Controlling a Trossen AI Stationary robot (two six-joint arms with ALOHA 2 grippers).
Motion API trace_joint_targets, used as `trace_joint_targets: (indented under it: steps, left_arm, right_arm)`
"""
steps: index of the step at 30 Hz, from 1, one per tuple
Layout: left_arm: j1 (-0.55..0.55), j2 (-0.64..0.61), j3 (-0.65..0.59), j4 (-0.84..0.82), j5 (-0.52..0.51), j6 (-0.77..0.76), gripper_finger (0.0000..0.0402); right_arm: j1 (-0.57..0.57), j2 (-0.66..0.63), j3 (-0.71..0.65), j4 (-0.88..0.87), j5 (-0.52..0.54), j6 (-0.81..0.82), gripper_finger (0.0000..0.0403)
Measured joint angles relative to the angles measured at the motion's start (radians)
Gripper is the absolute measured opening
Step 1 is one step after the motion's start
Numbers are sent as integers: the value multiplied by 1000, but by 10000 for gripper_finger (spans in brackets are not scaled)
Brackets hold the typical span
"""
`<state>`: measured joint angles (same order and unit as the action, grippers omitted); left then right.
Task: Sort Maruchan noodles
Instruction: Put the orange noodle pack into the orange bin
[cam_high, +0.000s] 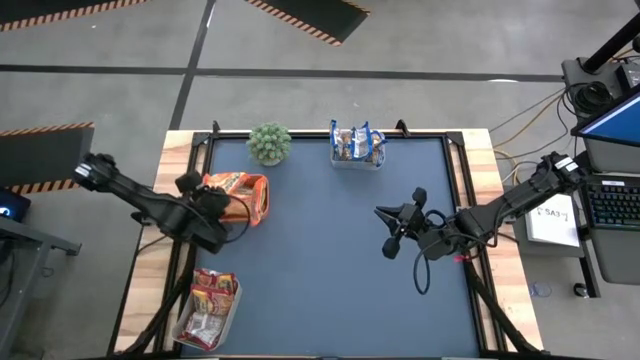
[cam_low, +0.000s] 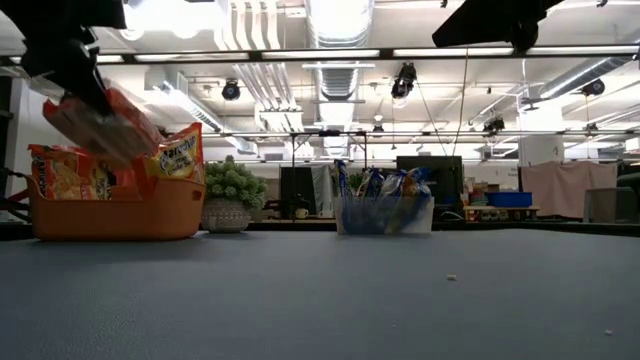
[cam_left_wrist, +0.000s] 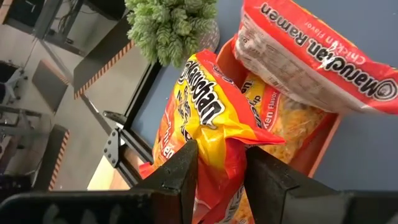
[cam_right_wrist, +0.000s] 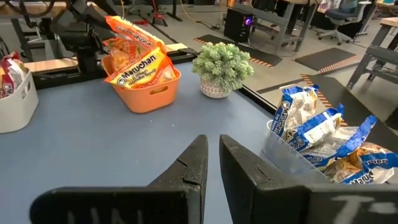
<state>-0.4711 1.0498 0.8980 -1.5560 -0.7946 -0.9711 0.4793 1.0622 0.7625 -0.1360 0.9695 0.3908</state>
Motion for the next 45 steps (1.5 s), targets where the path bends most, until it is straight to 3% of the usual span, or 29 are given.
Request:
trace_joint_targets:
  steps: [14,29,35,40,45]
  left_arm:
    - [15,213,-6,88,-6,-45,92]
    - [17,393,-1,149,-46,-206,135]
    - [17,407,-1,163,-27,-180,149]
    - [17,390,15,169,58,-77,168]
    - [17,361,52,168,77,9,190]
  right_arm:
    - [0,0,0,0,1,0,33]
    - [0,0,0,0,1,0,33]
    - [0,0,0,0,1,0,33]
    - [0,0,0,0,1,0,33]
    - [0,0,0,0,1,0,33]
